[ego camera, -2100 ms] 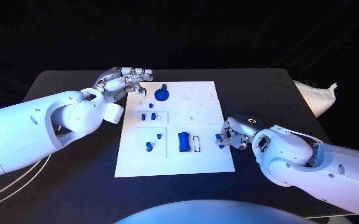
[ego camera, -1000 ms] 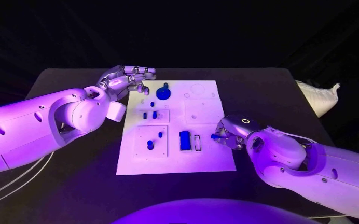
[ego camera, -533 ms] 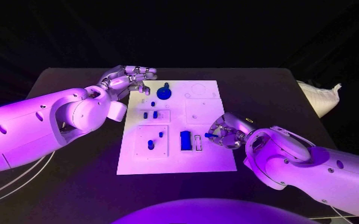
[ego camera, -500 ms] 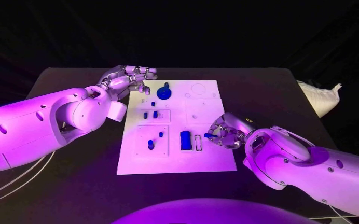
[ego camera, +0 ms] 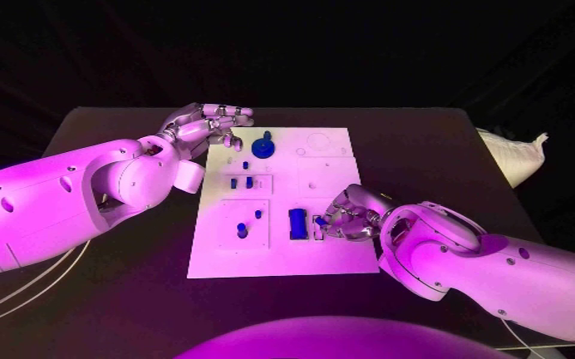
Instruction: Assemble the parts on the task board
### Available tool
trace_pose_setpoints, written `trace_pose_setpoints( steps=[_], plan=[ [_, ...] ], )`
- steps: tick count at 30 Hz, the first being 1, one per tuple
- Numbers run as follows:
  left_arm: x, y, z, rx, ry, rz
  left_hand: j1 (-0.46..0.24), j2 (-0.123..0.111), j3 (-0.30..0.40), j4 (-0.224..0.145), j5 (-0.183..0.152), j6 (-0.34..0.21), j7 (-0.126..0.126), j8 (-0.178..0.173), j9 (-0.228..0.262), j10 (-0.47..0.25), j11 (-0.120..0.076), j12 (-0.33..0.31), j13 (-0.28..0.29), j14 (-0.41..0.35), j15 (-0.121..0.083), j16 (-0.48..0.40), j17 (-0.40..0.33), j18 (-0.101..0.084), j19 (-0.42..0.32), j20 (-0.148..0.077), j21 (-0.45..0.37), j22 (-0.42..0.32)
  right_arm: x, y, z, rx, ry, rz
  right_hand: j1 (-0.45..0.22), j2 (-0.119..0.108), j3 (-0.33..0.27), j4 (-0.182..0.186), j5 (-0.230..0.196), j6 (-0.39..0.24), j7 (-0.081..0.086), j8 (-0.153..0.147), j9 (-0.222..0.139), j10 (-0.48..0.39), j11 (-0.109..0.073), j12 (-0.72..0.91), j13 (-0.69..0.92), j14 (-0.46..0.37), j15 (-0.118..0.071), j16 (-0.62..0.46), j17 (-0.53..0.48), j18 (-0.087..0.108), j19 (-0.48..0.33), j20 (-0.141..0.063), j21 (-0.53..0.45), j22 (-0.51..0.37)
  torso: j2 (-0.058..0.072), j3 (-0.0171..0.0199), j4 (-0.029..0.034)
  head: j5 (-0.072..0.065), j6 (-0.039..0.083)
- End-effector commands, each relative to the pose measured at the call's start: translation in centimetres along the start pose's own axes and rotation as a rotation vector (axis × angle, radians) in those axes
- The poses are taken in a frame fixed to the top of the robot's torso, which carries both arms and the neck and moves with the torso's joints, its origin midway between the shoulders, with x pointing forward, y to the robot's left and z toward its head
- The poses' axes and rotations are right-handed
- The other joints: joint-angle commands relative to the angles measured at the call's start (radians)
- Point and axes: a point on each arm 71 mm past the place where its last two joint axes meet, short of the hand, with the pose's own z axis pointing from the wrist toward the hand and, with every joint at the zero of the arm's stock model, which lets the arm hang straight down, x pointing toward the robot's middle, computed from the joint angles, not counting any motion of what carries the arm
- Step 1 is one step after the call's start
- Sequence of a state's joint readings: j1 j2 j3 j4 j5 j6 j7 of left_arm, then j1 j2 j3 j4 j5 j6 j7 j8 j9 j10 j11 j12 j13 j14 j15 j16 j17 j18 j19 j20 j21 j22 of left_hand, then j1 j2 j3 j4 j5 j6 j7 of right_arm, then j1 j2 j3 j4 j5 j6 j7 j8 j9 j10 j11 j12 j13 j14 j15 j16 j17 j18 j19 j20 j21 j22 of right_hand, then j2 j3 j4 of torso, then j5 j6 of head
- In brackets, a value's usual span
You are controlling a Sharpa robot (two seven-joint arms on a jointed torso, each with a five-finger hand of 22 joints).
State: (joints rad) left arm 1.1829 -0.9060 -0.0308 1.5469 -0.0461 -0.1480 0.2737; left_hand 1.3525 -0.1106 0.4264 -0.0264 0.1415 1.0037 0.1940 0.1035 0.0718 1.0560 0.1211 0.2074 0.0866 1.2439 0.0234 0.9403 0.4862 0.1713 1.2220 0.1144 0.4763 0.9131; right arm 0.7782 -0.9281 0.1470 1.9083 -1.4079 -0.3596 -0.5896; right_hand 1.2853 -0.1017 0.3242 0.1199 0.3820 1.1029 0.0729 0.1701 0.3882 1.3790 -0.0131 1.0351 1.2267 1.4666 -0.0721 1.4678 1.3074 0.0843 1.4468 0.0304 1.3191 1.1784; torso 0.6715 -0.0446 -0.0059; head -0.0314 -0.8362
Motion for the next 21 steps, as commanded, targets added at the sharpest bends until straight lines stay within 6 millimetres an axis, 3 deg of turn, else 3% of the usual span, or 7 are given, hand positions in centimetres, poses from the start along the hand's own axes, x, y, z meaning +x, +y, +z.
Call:
trace_pose_setpoints(
  steps=[1, 12, 21],
  plan=[
    [0.29, -0.05, 0.06, 0.004, 0.022, -0.003, 0.004, 0.005, -0.005, -0.002, 0.006, -0.01, 0.0, 0.002, -0.001, -0.008, -0.001, 0.004, -0.002, -0.005, 0.002, 0.003, -0.002, 0.01, 0.002, 0.006, -0.004, -0.002, 0.39, 0.05, 0.14, 0.014, 0.037, -0.03, -0.017, -0.001, -0.006, 0.008, 0.01, 0.017, -0.008, 0.008, 0.003, 0.008, -0.001, 0.002, 0.001, 0.077, -0.01, -0.004, 0.132, -0.005, 0.0, -0.008, 0.0, 0.001, 0.001, 0.0004, 0.0012, 0.001, -0.001],
    [0.28, -0.03, 0.04, 0.001, 0.024, -0.002, 0.004, 0.005, -0.005, -0.002, 0.006, -0.01, 0.0, 0.002, -0.001, -0.008, -0.001, 0.004, -0.002, -0.005, 0.002, 0.003, -0.002, 0.01, 0.002, 0.006, -0.004, -0.002, 0.37, 0.19, 0.31, 0.005, 0.022, -0.094, -0.081, 0.011, -0.032, 0.045, 0.013, 0.034, -0.017, 0.018, 0.014, 0.029, -0.008, 0.035, 0.023, 0.079, -0.015, 0.001, 0.138, -0.007, 0.005, -0.013, 0.006, 0.011, 0.0, 0.0006, -0.0019, 0.005, -0.004],
    [0.35, -0.01, 0.04, -0.002, 0.028, -0.002, 0.004, 0.005, -0.005, -0.002, 0.006, -0.01, 0.0, 0.002, -0.001, -0.008, -0.001, 0.004, -0.002, -0.005, 0.002, 0.003, -0.002, 0.01, 0.002, 0.006, -0.004, -0.002, 0.23, 0.2, 0.4, 0.001, 0.002, -0.123, -0.102, 0.024, -0.037, 0.059, 0.015, 0.043, -0.022, 0.024, 0.02, 0.038, -0.012, 0.05, 0.034, 0.08, -0.019, 0.003, 0.141, -0.007, 0.007, -0.017, 0.008, 0.015, 0.0, 0.0005, 0.0004, 0.003, -0.003]
  ],
)
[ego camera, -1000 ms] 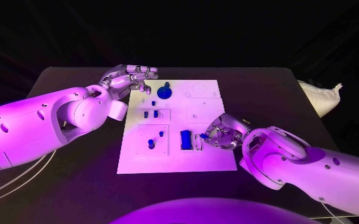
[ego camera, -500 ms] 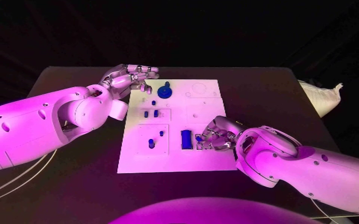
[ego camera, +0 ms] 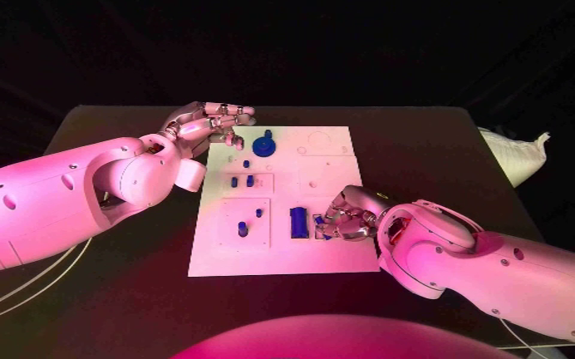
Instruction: Assemble the parts on the task board
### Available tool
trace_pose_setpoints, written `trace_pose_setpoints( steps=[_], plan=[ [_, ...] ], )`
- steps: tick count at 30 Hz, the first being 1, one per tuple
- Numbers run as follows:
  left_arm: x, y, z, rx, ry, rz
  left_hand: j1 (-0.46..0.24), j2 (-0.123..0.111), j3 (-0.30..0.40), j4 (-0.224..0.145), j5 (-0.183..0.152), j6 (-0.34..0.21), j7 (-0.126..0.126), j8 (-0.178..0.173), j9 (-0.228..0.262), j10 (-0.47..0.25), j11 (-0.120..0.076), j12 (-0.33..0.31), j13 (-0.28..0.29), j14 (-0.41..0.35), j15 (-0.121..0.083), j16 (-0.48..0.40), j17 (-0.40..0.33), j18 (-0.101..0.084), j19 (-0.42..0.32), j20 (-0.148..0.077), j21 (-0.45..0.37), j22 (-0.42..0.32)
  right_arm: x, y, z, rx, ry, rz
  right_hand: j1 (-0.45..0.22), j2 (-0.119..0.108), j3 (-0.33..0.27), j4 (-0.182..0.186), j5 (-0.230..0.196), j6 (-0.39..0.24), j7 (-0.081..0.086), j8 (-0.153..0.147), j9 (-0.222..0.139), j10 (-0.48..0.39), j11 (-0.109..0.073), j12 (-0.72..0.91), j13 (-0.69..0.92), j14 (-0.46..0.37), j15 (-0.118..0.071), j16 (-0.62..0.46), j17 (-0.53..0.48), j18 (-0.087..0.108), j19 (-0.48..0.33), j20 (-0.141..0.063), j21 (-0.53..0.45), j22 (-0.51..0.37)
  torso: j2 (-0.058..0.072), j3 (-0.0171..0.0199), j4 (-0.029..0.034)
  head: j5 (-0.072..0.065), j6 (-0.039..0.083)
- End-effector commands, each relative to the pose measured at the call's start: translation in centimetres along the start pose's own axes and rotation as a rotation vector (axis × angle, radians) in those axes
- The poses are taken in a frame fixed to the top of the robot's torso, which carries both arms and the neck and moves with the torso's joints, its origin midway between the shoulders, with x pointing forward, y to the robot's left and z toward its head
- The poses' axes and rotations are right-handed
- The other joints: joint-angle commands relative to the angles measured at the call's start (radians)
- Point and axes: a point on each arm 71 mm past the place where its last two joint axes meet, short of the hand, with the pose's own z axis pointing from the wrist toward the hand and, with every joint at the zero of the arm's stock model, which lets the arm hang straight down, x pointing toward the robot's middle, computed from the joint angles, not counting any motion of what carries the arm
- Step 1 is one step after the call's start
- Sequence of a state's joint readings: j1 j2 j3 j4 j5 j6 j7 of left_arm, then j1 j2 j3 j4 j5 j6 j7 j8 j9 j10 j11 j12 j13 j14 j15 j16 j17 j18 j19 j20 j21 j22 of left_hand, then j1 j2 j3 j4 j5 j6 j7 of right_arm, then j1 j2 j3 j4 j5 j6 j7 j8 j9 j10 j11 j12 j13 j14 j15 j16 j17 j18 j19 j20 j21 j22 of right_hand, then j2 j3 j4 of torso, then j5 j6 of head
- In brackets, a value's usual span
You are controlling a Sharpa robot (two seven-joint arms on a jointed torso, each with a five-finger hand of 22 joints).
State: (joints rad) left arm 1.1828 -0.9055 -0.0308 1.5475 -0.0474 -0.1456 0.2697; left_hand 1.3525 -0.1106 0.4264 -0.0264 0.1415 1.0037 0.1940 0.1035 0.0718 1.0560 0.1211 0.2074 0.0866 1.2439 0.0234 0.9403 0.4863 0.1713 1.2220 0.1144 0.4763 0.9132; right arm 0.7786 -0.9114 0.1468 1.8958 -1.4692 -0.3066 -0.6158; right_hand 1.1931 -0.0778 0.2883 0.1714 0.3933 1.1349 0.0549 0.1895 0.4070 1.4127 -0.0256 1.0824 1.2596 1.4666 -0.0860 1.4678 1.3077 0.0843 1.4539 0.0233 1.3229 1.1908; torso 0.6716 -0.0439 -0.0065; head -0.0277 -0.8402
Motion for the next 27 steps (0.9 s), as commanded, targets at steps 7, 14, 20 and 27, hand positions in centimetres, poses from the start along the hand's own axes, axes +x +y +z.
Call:
trace_pose_setpoints(
  steps=[7, 14, 20, 27],
  plan=[
    [0.34, -0.01, 0.05, -0.002, 0.031, -0.003, 0.004, 0.005, -0.005, -0.002, 0.006, -0.01, 0.0, 0.002, -0.001, -0.008, -0.001, 0.004, -0.002, -0.005, 0.002, 0.003, -0.002, 0.01, 0.002, 0.006, -0.004, -0.002, -0.08, 0.19, 0.35, -0.008, -0.022, -0.072, -0.012, 0.003, -0.001, 0.009, 0.004, 0.012, -0.005, 0.005, 0.002, 0.006, -0.001, 0.004, 0.002, 0.08, -0.006, 0.006, 0.144, -0.008, 0.001, -0.01, 0.007, 0.006, 0.0, -0.0007, -0.0001, 0.001, 0.001],
    [0.42, 0.01, 0.05, -0.005, 0.037, -0.004, 0.005, 0.005, -0.006, -0.003, 0.006, -0.011, 0.001, 0.003, -0.002, -0.011, 0.0, 0.007, -0.002, -0.006, 0.003, 0.003, -0.002, 0.01, 0.002, 0.007, -0.005, -0.003, -0.02, 0.33, 0.67, -0.009, -0.019, -0.084, -0.022, 0.006, -0.005, 0.015, 0.001, 0.014, -0.006, 0.007, 0.004, 0.008, -0.001, 0.006, 0.004, 0.081, -0.007, 0.009, 0.147, -0.009, 0.003, -0.011, 0.01, 0.01, 0.0, -0.0011, 0.0006, 0.0, -0.002],
    [0.43, 0.02, 0.02, -0.008, 0.041, 0.0, 0.005, 0.005, -0.007, -0.003, 0.006, -0.011, 0.001, 0.003, -0.002, -0.011, 0.0, 0.007, -0.002, -0.006, 0.003, 0.003, -0.002, 0.01, 0.002, 0.007, -0.005, -0.003, 0.22, 0.49, 0.86, -0.011, 0.004, -0.101, -0.046, 0.005, -0.02, 0.029, -0.017, 0.015, -0.006, 0.009, 0.007, 0.01, -0.001, 0.008, 0.006, 0.082, -0.007, 0.011, 0.149, -0.009, 0.004, -0.012, 0.011, 0.012, 0.0, -0.0003, 0.0004, 0.001, -0.002],
    [0.44, 0.05, 0.01, -0.012, 0.046, 0.005, 0.005, 0.005, -0.007, -0.003, 0.006, -0.011, 0.001, 0.003, -0.002, -0.011, 0.0, 0.007, -0.002, -0.006, 0.003, 0.003, -0.002, 0.01, 0.002, 0.007, -0.005, -0.003, 0.45, 0.7, 0.88, -0.016, 0.026, -0.116, -0.09, 0.014, -0.05, 0.062, -0.012, 0.021, -0.007, 0.012, 0.011, 0.017, -0.002, 0.018, 0.015, 0.085, -0.007, 0.025, 0.167, -0.013, 0.01, -0.012, 0.023, 0.031, -0.001, 0.0, 0.0, 0.001, -0.003]
  ],
)
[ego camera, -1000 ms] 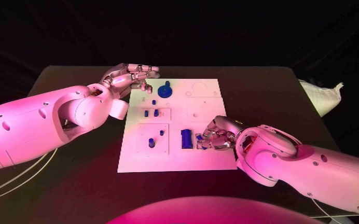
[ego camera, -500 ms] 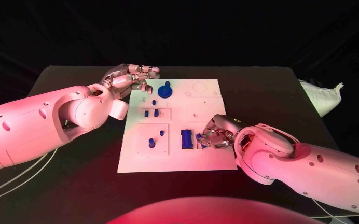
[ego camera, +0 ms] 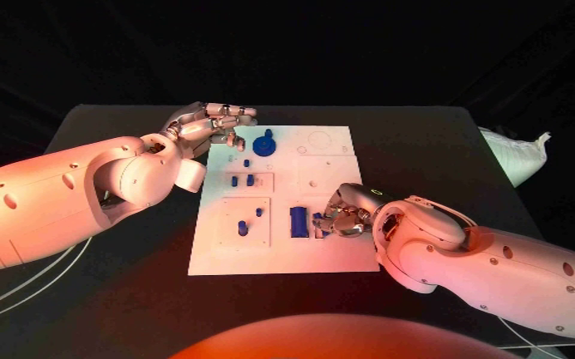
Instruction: Assemble the parts on the task board
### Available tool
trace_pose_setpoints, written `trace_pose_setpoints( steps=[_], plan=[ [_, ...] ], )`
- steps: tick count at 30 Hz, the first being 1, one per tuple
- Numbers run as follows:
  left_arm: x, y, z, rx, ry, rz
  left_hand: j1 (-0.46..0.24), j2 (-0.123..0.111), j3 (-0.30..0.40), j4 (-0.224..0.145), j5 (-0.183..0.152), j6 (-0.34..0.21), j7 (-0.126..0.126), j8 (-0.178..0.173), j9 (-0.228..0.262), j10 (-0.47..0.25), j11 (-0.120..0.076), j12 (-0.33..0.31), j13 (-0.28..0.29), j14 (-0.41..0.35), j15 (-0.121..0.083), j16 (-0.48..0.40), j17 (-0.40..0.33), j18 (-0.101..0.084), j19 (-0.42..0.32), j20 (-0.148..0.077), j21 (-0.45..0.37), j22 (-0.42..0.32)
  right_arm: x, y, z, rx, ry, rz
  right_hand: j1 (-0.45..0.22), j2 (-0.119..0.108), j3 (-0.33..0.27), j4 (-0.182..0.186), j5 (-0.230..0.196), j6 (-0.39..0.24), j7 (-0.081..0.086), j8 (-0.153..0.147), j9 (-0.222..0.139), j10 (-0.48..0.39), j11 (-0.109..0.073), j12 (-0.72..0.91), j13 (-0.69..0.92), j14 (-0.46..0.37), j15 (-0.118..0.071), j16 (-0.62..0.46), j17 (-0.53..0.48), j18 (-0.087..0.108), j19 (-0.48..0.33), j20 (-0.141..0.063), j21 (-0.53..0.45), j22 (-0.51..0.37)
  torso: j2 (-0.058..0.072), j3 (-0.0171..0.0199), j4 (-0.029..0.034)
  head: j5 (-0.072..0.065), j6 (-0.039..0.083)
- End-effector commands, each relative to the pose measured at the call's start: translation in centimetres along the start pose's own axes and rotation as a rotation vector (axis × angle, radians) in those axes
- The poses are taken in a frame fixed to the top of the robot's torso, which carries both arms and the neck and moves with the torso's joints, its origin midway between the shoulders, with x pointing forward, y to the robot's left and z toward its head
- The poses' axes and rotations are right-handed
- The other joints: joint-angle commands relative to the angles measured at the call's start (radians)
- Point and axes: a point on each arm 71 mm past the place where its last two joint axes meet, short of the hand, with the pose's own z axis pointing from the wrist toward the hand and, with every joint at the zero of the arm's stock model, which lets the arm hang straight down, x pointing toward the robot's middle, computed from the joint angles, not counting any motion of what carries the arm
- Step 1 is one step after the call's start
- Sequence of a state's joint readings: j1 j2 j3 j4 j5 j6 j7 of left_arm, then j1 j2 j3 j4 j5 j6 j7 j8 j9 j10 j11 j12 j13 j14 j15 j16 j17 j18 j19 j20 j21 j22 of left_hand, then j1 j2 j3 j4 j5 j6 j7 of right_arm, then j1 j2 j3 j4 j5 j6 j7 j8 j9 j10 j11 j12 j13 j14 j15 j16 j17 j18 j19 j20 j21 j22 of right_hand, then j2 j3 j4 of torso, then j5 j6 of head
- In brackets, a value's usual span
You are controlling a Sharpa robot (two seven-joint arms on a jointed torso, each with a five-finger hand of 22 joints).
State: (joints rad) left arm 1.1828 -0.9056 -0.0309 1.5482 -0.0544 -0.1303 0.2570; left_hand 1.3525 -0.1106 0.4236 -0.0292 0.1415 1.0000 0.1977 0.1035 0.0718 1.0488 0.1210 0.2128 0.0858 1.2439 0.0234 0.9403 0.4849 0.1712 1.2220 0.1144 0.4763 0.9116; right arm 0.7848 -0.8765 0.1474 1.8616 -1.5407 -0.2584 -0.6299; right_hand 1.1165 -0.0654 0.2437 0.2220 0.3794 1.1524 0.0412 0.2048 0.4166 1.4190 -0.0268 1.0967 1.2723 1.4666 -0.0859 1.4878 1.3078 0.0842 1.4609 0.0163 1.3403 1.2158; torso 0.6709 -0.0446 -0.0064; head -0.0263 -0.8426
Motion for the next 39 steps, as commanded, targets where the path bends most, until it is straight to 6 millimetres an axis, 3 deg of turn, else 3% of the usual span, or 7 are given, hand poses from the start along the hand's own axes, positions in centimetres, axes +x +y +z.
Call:
trace_pose_setpoints(
  steps=[1, 12, 20, 24, 30, 39],
  plan=[
    [0.3, -0.03, 0.02, 0.0, 0.029, 0.003, 0.005, 0.005, -0.004, 0.0, 0.006, -0.008, -0.003, 0.003, -0.002, -0.004, 0.0, 0.002, -0.001, -0.006, 0.003, 0.003, -0.001, 0.01, 0.002, 0.007, -0.005, -0.001, 0.35, 0.3, -0.04, -0.011, 0.033, -0.036, -0.018, 0.003, -0.01, 0.016, 0.002, 0.004, 0.007, -0.003, 0.002, 0.011, -0.001, 0.005, 0.003, 0.085, -0.007, 0.006, 0.169, -0.013, 0.003, -0.005, 0.006, 0.007, 0.0, 0.0005, -0.0003, 0.0, -0.001],
    [0.33, 0.0, 0.02, -0.004, 0.035, 0.005, 0.004, 0.005, -0.005, 0.001, 0.006, -0.008, -0.002, 0.003, -0.002, -0.004, 0.0, 0.002, -0.001, -0.007, 0.003, 0.003, -0.001, 0.01, 0.002, 0.007, -0.005, -0.001, 0.38, 0.5, -0.14, -0.019, 0.036, -0.038, -0.031, 0.009, -0.025, 0.028, 0.006, 0.008, 0.005, 0.0, 0.005, 0.015, -0.002, 0.012, 0.009, 0.088, -0.008, 0.016, 0.181, -0.016, 0.007, -0.004, 0.015, 0.02, 0.001, 0.0015, -0.0016, 0.0, 0.001],
    [0.39, 0.01, 0.04, -0.006, 0.041, 0.008, 0.003, 0.005, -0.005, 0.001, 0.006, -0.008, -0.002, 0.003, -0.002, -0.005, 0.0, 0.003, -0.001, -0.007, 0.003, 0.003, -0.001, 0.01, 0.002, 0.007, -0.006, -0.001, 0.27, 0.52, -0.15, -0.021, 0.022, -0.036, -0.066, 0.02, -0.074, 0.063, 0.002, 0.012, 0.002, 0.004, 0.009, 0.02, -0.004, 0.016, 0.014, 0.089, -0.009, 0.022, 0.188, -0.018, 0.01, -0.005, 0.023, 0.031, 0.0, 0.0009, 0.0001, 0.001, 0.0],
    [0.38, 0.02, 0.03, -0.007, 0.042, 0.009, 0.003, 0.005, -0.006, 0.002, 0.006, -0.008, -0.002, 0.003, -0.001, -0.005, 0.0, 0.003, -0.001, -0.007, 0.003, 0.003, -0.001, 0.01, 0.002, 0.007, -0.006, -0.002, 0.2, 0.57, -0.21, -0.025, 0.014, -0.033, -0.112, 0.031, -0.126, 0.068, -0.039, 0.013, 0.0, 0.006, 0.012, 0.022, -0.005, 0.016, 0.016, 0.089, -0.01, 0.024, 0.191, -0.018, 0.011, -0.005, 0.026, 0.036, 0.0, 0.0008, -0.0001, 0.001, 0.0],
    [0.37, 0.02, 0.01, -0.007, 0.043, 0.009, 0.003, 0.005, -0.006, 0.002, 0.006, -0.008, -0.002, 0.003, -0.001, -0.005, 0.0, 0.003, -0.001, -0.007, 0.003, 0.003, -0.001, 0.01, 0.002, 0.007, -0.006, -0.002, 0.09, 0.62, -0.28, -0.03, 0.0, -0.034, -0.173, 0.053, -0.202, 0.07, -0.136, 0.013, 0.0, 0.007, 0.015, 0.023, -0.005, 0.014, 0.019, 0.089, -0.011, 0.024, 0.191, -0.019, 0.011, -0.005, 0.027, 0.039, 0.0, 0.0007, -0.0002, 0.001, -0.001],
    [0.27, 0.01, -0.04, -0.008, 0.04, 0.01, 0.003, 0.005, -0.006, 0.002, 0.006, -0.008, -0.002, 0.003, -0.001, -0.005, 0.0, 0.003, -0.001, -0.007, 0.003, 0.003, -0.001, 0.01, 0.002, 0.007, -0.006, -0.002, -0.07, 0.5, -0.55, -0.033, -0.008, -0.048, -0.178, 0.059, -0.217, 0.07, -0.148, 0.013, 0.0, 0.008, 0.016, 0.024, -0.006, 0.015, 0.021, 0.089, -0.011, 0.026, 0.194, -0.019, 0.011, -0.005, 0.03, 0.042, 0.0, 0.0013, 0.0, 0.002, -0.003]
  ],
)
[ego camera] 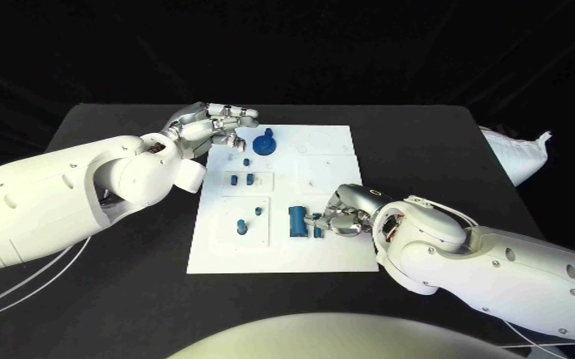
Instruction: Assemble the parts on the task board
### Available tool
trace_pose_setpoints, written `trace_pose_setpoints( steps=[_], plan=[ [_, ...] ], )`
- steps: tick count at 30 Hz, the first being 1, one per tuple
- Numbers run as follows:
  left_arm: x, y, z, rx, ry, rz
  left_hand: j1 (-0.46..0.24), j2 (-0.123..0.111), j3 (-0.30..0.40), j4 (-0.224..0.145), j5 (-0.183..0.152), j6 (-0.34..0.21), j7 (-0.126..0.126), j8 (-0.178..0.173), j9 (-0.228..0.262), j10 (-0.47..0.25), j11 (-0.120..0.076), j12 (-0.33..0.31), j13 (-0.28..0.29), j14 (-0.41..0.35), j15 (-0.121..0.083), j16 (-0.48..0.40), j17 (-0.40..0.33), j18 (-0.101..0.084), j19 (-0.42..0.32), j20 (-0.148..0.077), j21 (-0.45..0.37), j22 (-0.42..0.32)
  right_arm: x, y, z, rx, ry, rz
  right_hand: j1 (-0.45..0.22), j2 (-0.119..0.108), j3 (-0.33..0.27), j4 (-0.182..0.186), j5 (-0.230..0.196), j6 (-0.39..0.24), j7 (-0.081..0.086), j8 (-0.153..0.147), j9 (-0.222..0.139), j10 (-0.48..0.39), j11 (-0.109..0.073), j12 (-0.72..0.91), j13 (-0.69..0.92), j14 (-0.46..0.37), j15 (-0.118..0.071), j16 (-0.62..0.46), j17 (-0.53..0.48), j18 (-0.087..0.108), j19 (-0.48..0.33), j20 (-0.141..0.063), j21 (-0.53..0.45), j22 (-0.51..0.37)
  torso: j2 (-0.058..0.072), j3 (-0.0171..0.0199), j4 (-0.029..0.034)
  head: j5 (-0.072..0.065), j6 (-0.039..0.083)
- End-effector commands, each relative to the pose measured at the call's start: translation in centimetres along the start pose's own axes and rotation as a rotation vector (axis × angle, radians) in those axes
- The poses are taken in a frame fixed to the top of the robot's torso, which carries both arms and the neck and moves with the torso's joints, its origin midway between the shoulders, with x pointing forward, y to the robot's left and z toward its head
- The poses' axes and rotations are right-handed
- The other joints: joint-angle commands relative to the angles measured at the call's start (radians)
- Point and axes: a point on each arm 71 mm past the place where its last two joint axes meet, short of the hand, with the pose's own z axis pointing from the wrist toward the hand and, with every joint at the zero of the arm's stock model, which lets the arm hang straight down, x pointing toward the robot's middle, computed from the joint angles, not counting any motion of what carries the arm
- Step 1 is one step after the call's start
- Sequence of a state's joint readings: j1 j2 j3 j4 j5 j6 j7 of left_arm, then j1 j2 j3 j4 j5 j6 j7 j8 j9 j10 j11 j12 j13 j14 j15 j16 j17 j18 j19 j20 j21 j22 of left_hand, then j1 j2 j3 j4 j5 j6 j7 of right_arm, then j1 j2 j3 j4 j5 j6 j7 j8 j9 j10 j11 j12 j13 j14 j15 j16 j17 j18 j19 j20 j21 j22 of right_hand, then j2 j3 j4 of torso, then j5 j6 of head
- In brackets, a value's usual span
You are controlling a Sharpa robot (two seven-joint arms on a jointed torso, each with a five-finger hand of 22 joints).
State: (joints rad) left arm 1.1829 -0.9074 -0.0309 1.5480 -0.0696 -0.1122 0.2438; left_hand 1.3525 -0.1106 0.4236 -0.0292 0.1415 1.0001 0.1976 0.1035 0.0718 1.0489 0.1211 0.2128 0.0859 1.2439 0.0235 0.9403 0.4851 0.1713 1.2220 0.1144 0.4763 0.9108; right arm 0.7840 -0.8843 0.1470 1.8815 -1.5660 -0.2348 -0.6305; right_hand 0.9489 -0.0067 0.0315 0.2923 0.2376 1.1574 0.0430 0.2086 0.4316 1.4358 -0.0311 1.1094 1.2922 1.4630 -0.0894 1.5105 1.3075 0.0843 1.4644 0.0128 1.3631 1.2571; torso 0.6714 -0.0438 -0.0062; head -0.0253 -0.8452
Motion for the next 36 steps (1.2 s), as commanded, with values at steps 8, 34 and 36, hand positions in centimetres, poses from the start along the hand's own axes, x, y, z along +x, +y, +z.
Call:
trace_pose_setpoints(
  steps=[8, 34, 36],
  plan=[
    [0.2, -0.1, 0.0, 0.004, 0.021, 0.0, 0.003, 0.005, -0.006, 0.002, 0.006, -0.008, -0.002, 0.003, -0.002, -0.005, 0.0, 0.003, -0.001, -0.007, 0.003, 0.003, -0.002, 0.01, 0.002, 0.007, -0.006, -0.001, -0.3, -0.3, -0.4, -0.012, -0.017, -0.019, 0.059, 0.004, -0.023, -0.019, 0.004, 0.003, -0.001, 0.003, 0.003, 0.004, 0.0, -0.006, -0.001, 0.092, -0.007, -0.002, 0.188, -0.018, 0.006, -0.002, 0.004, -0.002, 0.0, 0.0007, -0.0013, 0.0, 0.003],
    [-2.8, 2.0, 0.5, 0.03, -0.158, -0.071, 0.004, 0.028, -0.014, 0.008, -0.004, 0.04, -0.021, 0.041, 0.006, -0.003, -0.001, 0.035, -0.006, -0.22, 0.026, -0.208, -0.114, 0.004, -0.193, 0.027, -0.148, -0.081, -8.6, -7.5, 3.2, -0.211, -0.236, 0.999, 0.48, 0.033, 0.008, -0.132, -0.047, -0.188, 0.131, -0.135, -0.102, -0.32, 0.126, -0.941, -0.764, -0.193, 0.101, -1.046, -0.681, 0.103, -0.325, 0.097, -0.817, -0.857, -0.075, -0.0081, -0.0188, 0.008, 0.036],
    [-3.4, 2.1, 0.7, 0.041, -0.188, -0.07, 0.001, 0.031, -0.008, 0.012, -0.006, 0.043, -0.021, 0.04, 0.004, -0.004, 0.005, 0.026, -0.013, -0.258, 0.042, -0.301, -0.161, -0.001, -0.248, 0.041, -0.198, -0.117, -9.0, -7.9, 3.8, -0.227, -0.252, 1.031, 0.493, 0.027, 0.024, -0.137, -0.051, -0.189, 0.132, -0.14, -0.117, -0.312, 0.132, -0.994, -0.847, -0.205, 0.113, -1.139, -0.743, 0.099, -0.327, 0.109, -0.891, -0.911, -0.084, -0.0093, -0.0206, 0.012, 0.042]
  ],
)
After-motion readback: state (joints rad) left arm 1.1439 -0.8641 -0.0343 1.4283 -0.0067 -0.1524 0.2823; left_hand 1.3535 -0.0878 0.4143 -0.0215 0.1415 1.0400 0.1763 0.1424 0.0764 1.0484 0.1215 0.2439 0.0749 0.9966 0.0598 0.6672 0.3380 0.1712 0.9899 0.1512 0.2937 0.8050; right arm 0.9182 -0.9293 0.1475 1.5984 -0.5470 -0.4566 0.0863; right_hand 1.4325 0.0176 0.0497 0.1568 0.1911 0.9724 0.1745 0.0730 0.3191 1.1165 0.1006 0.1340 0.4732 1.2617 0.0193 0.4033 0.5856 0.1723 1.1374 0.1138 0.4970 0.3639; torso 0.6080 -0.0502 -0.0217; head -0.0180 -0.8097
